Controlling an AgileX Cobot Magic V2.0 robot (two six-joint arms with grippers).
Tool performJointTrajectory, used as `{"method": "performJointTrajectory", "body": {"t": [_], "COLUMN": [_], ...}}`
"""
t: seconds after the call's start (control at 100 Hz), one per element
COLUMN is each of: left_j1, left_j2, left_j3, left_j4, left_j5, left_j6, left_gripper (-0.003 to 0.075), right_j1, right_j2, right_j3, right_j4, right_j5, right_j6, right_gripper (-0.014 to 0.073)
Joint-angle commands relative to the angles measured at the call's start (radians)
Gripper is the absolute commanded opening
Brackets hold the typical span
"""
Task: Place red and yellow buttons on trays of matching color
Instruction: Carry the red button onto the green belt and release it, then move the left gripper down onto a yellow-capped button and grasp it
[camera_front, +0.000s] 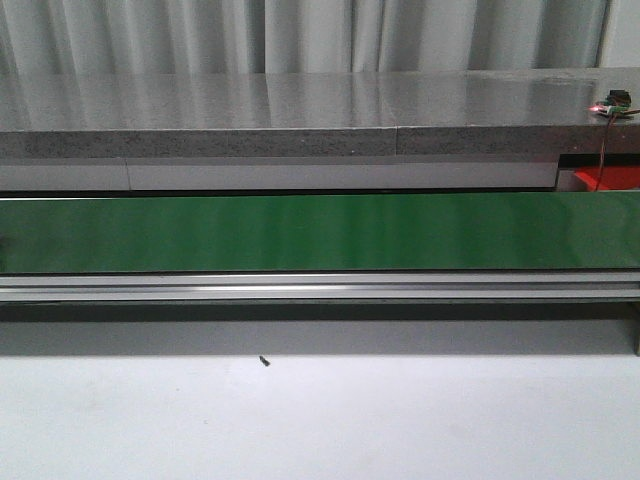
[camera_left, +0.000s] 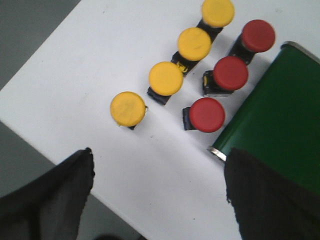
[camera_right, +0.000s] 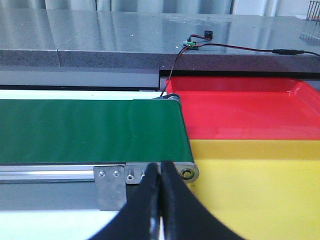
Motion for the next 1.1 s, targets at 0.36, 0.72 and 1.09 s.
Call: {"method": "performJointTrajectory", "body": {"t": [0.36, 0.72, 1.09], "left_j1": [0.061, 0.061, 0.061], "left_j2": [0.146, 0.295, 0.401], "left_j3": [-0.028, -0.028, -0.028], "left_j4": [0.047, 0.019, 0.019], "left_j5": [-0.028, -0.114, -0.224], "left_j6": [0.000, 0.004, 0.004], "left_gripper": [0.0533, 0.0533, 0.0532], "right_j1": [0.001, 0.001, 0.001], "right_j2": [-0.018, -0.018, -0.018], "right_j3": [-0.019, -0.019, -0.019], "right_j4": [-0.001, -0.001, -0.001], "right_j5": [-0.072, -0.072, -0.072], "right_j6": [-0.008, -0.008, -0.008], "right_gripper": [-0.0067, -0.0067, -0.0067]}}
